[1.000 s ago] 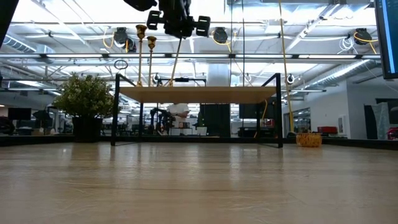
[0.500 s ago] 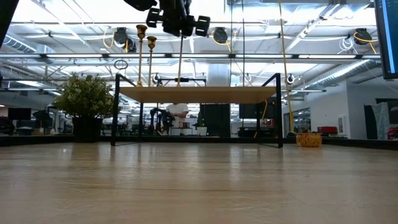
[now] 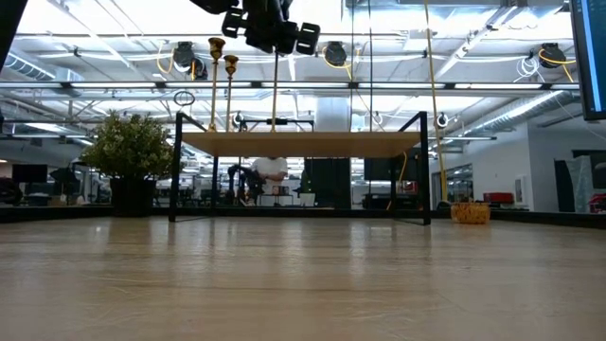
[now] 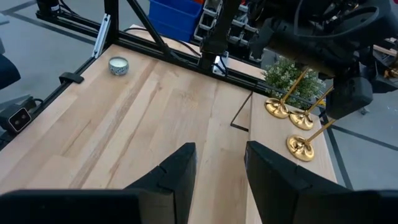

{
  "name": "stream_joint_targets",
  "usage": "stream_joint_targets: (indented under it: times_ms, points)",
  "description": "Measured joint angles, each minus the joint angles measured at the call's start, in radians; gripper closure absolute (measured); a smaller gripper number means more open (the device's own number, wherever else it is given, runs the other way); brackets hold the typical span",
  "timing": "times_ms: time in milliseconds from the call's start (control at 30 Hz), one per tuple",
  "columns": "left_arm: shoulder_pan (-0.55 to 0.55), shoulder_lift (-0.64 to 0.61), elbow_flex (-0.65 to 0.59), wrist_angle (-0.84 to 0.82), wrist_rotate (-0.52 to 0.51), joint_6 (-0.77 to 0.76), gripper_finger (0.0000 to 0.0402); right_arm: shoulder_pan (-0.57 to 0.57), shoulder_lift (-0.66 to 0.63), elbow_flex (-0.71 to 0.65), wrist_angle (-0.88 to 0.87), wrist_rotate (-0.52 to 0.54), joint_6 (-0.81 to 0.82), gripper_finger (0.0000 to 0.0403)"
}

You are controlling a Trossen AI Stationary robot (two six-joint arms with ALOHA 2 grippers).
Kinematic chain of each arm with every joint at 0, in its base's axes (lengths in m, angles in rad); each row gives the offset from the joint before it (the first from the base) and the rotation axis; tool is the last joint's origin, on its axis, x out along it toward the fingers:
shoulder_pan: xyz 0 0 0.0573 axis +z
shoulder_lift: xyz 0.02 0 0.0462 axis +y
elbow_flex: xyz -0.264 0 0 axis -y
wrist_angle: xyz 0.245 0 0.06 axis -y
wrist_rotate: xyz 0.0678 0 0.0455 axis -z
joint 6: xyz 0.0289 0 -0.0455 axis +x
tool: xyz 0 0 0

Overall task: Pick & Place candle stick holders
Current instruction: Put the gold candle holder on the shelf

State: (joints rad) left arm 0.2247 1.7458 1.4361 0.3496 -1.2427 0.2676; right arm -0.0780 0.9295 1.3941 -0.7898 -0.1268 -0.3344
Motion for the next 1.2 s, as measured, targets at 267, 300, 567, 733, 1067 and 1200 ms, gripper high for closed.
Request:
stream_joint_targets:
  times_ms: [267,300,567,733,1067,1200]
  points:
    - [-0.006,0.0,0.0,0.067,-0.032,0.077,0.0293,0.0,0.0,0.0,0.0,0.0,0.0,0.0273]
    - [-0.009,0.0,0.0,0.075,-0.047,0.087,0.0292,0.0,0.0,0.0,0.0,0.0,0.0,0.0273]
    - [-0.034,-0.011,-0.001,0.075,-0.119,0.121,0.0289,0.0,0.0,0.0,0.0,0.0,-0.005,0.0273]
    - [-0.044,-0.011,-0.001,0.072,-0.12,0.121,0.0288,0.0,0.0,0.0,0.001,0.0,-0.01,0.0273]
    - [-0.044,-0.011,-0.001,0.033,-0.12,0.115,0.0288,0.0,0.0,0.0,0.0,-0.004,-0.008,0.0273]
    - [-0.047,-0.011,-0.001,0.036,-0.113,0.112,0.0288,0.0,0.0,0.0,0.0,-0.004,-0.008,0.0273]
